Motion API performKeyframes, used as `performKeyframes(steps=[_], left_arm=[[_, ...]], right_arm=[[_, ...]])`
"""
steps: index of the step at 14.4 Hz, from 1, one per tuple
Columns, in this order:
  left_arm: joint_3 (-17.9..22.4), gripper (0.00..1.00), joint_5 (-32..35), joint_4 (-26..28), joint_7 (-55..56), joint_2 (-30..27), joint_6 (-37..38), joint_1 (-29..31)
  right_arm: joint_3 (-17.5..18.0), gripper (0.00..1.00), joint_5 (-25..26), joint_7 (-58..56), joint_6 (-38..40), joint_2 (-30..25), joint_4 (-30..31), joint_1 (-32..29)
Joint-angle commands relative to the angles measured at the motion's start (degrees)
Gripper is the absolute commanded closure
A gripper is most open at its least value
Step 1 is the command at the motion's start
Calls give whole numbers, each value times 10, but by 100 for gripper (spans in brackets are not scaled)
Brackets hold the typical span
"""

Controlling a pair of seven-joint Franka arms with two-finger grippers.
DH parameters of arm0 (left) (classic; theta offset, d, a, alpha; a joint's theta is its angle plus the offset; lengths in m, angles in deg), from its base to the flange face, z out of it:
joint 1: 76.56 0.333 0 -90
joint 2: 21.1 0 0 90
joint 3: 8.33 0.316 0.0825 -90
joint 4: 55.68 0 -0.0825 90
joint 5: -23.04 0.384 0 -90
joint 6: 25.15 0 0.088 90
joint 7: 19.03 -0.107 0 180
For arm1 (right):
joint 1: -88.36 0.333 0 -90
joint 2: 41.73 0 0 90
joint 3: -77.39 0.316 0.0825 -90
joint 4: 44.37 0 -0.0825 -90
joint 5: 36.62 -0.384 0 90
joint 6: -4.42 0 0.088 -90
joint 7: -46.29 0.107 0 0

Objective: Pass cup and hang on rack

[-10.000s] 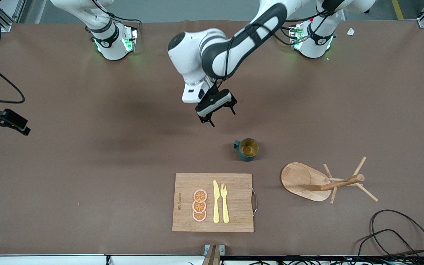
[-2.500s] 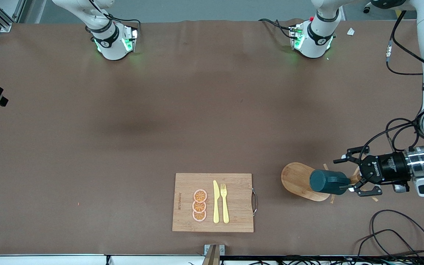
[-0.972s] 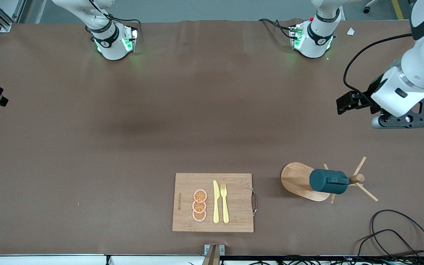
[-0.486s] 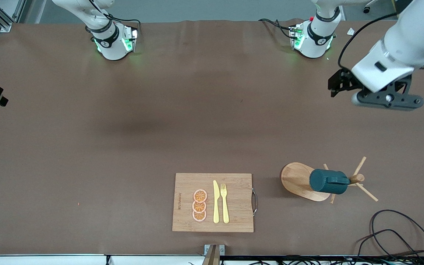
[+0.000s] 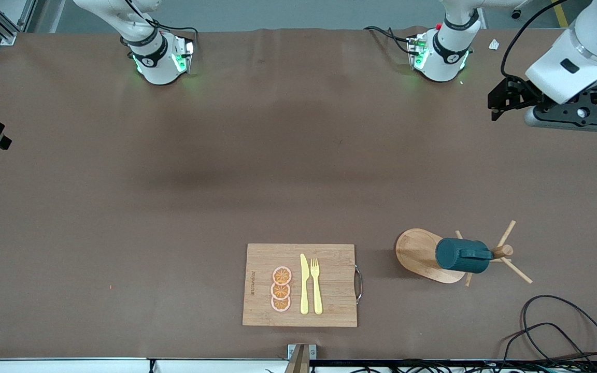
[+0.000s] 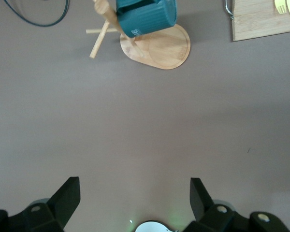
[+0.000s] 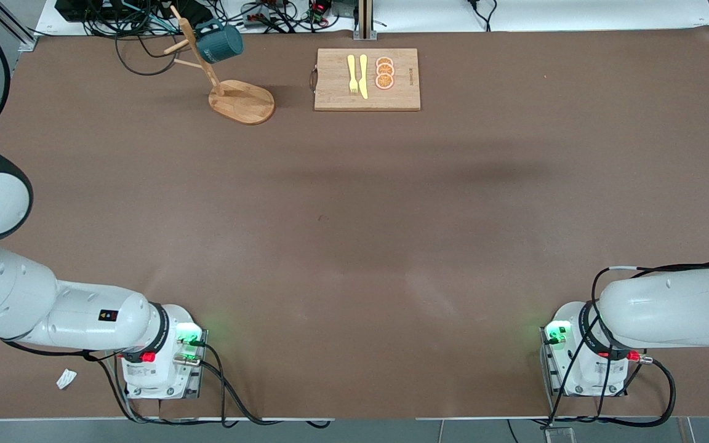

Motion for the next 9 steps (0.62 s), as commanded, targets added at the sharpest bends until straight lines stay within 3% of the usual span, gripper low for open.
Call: performKeyframes(steps=[1,9], left_arm=[[33,0,-16,66,-11,-49,-24,-3],[43,0,-16,124,-41,-81,-58,30]], right_arm=[[10,0,7,-1,7,0,-5,-12],[10,0,7,-1,7,0,-5,-12]])
